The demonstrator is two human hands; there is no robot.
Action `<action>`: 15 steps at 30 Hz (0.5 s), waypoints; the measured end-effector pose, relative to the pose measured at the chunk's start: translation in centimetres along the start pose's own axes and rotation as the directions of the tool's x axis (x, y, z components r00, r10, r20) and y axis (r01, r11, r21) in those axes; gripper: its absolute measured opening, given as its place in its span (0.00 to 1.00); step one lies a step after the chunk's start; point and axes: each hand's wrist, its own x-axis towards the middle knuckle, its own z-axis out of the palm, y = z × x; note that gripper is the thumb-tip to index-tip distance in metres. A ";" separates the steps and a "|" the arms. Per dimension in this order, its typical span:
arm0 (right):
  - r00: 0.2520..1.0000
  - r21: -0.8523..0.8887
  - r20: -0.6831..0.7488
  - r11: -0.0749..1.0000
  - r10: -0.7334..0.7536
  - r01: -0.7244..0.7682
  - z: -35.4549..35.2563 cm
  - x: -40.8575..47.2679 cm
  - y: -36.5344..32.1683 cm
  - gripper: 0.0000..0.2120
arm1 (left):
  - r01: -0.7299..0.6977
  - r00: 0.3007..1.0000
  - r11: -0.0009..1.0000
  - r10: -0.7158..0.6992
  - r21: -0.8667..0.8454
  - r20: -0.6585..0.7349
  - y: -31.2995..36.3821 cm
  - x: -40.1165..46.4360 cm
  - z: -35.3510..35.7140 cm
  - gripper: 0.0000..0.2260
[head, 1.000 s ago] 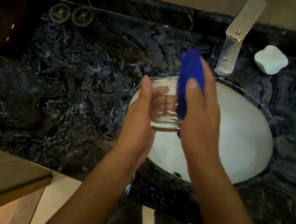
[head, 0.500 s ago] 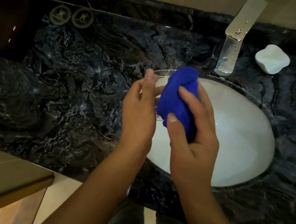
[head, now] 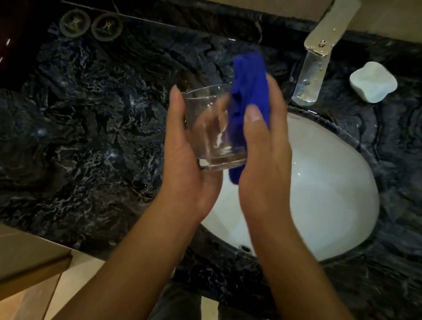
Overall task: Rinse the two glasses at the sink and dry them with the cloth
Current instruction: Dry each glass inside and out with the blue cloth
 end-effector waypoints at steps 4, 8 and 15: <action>0.998 0.050 -0.053 0.998 -0.045 0.047 0.1 -3.8 1.1 0.23 | -0.160 0.972 0.970 0.187 0.181 -0.142 0.3 0.5 -0.3 0.31; 0.985 -0.149 -0.080 0.979 -0.153 0.140 -0.5 -4.7 1.2 0.23 | -0.282 0.879 0.752 0.452 0.595 -0.154 -0.6 0.2 -0.9 0.22; 0.997 -0.116 -0.025 0.991 -0.069 0.066 -1.2 -2.6 0.2 0.22 | -0.231 0.940 0.580 0.342 0.781 0.024 -0.5 -0.2 -1.8 0.29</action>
